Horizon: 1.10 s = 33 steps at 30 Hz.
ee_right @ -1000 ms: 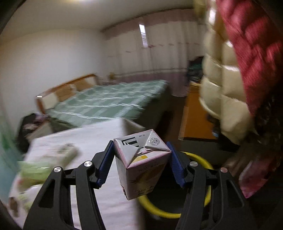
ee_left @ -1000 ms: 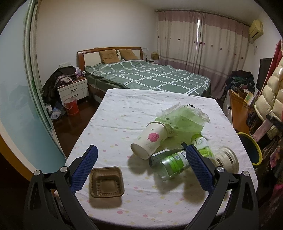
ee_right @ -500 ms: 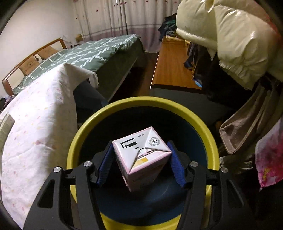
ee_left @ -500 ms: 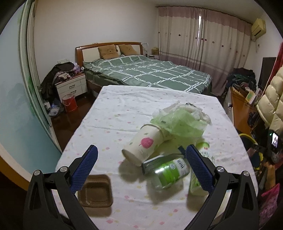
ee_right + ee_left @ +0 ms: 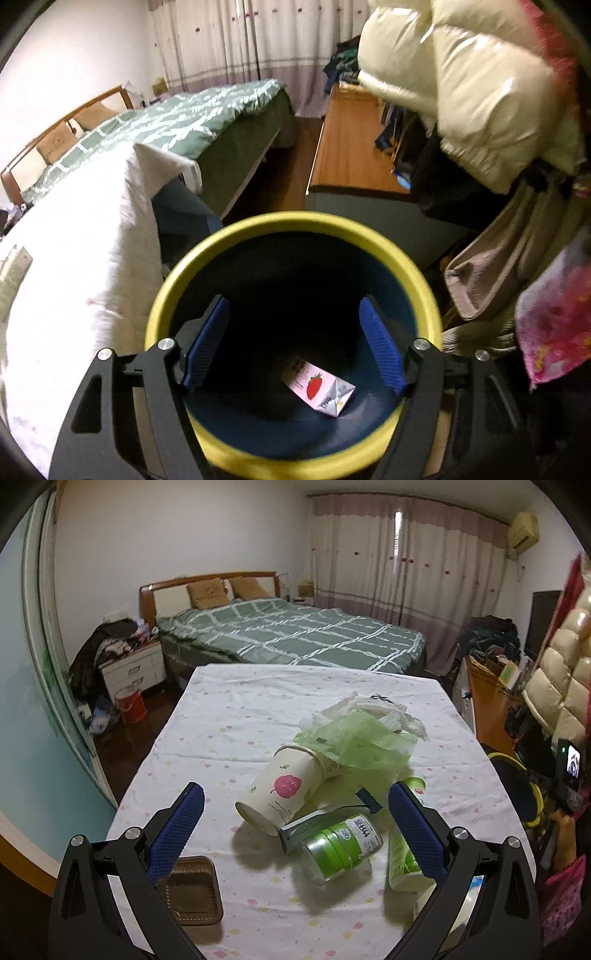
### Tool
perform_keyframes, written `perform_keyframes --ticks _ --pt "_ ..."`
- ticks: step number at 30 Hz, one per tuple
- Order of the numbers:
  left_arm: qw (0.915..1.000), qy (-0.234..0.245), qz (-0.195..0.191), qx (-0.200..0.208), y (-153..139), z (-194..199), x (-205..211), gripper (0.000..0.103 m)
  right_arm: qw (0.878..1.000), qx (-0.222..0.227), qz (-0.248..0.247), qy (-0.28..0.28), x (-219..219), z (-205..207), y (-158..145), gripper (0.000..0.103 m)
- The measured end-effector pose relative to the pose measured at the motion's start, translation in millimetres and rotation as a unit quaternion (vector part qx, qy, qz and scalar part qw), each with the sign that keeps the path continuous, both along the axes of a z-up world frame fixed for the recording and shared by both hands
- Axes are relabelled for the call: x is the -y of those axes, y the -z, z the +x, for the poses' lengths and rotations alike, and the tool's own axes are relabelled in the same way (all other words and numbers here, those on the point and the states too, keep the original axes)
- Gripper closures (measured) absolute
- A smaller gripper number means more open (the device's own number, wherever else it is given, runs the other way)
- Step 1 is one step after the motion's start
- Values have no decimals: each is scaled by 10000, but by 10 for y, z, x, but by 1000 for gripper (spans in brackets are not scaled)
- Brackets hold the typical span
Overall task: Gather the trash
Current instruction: 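Carry the carton over the yellow bin and open the right gripper, then grasp the white paper cup rim with the left gripper and lift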
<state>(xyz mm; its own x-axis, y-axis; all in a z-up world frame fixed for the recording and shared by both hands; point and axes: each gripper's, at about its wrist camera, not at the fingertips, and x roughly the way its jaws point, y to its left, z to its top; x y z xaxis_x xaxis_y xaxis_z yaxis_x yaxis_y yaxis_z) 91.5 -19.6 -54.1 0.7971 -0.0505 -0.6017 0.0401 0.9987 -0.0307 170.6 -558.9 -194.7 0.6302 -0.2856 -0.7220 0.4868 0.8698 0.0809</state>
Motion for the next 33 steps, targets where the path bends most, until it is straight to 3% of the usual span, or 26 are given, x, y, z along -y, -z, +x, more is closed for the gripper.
perform_keyframes --ticks 7,14,17,19,24,29,33 --pt "9942 1033 186 246 -86 -386 304 5 9991 393 -148 39 -146 -412 -335 32" --pt "9724 2263 511 255 62 -855 754 8 9970 759 -164 -76 -338 -882 -595 29" --pt "9655 2536 590 63 178 -961 867 19 9958 894 -156 -152 -427 -1065 -668 28" --pt "9637 2587 645 -107 279 -970 942 33 9947 976 -159 -273 -512 -1169 -732 27" --pt "9620 2627 626 -402 515 -870 1012 58 9920 1109 -274 -545 -732 -1367 -846 25" --pt "9652 2463 595 -643 727 -703 1068 69 9905 1224 -231 -580 -808 -1494 -893 25" --pt "9704 2288 489 -604 739 -667 1010 85 9901 1267 -180 -575 -822 -1537 -911 25"
